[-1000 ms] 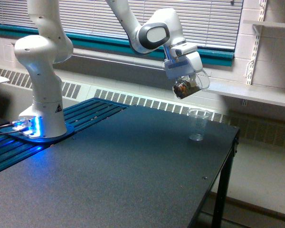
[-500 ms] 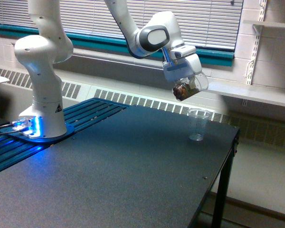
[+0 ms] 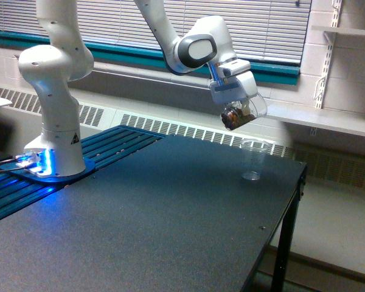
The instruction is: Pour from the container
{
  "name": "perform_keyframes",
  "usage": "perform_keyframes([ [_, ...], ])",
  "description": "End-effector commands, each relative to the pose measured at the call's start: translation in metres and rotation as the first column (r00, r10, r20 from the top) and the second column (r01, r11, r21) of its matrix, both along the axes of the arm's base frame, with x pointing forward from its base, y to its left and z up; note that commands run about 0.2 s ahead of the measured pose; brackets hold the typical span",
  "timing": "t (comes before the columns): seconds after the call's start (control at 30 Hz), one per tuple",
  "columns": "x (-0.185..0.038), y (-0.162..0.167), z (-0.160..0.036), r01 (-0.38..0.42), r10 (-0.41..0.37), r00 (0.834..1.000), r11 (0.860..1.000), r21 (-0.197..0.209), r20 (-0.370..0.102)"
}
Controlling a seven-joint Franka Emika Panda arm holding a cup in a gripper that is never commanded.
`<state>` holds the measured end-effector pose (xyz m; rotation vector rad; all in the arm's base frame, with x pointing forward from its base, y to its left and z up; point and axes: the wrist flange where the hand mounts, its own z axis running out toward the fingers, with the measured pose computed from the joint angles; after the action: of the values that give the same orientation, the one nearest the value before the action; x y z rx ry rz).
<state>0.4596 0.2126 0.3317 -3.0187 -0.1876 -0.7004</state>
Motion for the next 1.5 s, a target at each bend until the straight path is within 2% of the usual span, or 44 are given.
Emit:
perform_keyframes([
  [0.03,-0.002,0.008,0.005,-0.037,0.037,0.999,0.999,0.004,0.011],
  [0.47,-0.007,0.015,0.004,-0.066,0.066,0.998,0.998,0.023,-0.004],
  [1.1,-0.018,0.025,0.002,-0.103,0.107,0.992,0.993,0.066,-0.067],
  [1.23,-0.020,0.023,0.003,-0.076,0.082,0.993,0.994,0.074,-0.080],
  [1.5,-0.023,0.022,0.006,-0.003,0.018,0.990,0.994,0.105,-0.142],
])
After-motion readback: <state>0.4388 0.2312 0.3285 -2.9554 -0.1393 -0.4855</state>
